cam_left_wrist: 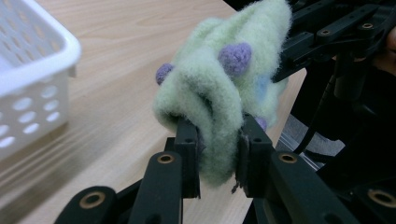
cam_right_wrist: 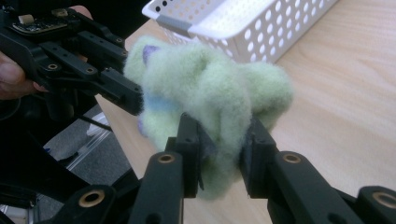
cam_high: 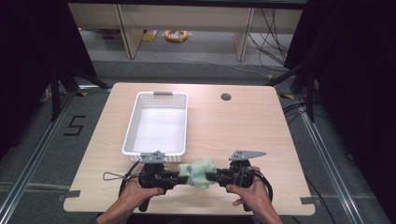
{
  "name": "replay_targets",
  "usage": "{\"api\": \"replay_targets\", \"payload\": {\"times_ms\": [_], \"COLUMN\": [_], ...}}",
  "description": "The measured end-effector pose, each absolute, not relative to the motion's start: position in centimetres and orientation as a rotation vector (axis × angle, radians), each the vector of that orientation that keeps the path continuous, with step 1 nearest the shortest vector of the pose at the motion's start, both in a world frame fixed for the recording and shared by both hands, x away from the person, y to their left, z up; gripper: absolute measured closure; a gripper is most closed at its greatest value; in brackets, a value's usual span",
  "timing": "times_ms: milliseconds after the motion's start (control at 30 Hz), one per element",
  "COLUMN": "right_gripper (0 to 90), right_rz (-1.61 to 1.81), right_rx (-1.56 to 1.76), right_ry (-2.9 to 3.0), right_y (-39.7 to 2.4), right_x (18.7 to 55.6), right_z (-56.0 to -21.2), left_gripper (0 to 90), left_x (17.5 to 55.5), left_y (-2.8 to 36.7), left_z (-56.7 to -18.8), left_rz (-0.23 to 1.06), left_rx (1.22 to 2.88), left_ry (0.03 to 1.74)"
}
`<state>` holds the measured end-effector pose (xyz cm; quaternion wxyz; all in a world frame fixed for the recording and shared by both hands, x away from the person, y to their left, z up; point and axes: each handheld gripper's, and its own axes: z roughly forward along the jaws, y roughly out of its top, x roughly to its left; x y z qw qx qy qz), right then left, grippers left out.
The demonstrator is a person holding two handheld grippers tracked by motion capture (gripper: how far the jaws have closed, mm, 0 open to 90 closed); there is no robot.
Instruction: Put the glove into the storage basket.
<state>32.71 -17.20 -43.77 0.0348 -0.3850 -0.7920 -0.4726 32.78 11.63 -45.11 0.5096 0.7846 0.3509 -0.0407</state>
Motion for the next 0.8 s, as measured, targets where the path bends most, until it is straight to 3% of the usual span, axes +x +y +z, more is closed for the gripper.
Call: {"api": "replay_targets", "payload": {"times_ms": [800], "right_gripper": [72.6], "right_rz": [-1.432], "right_rx": [-1.075], "right_ry": [-2.485], "right_y": [-11.5], "right_x": [37.4], "right_z": [-38.8], "left_gripper": [73.5], "left_x": [35.8], "left_y": [17.1], "left_z": [-40.0], "left_rz": [-0.047], "left_rx": [1.898], "left_ry": [0.920]}}
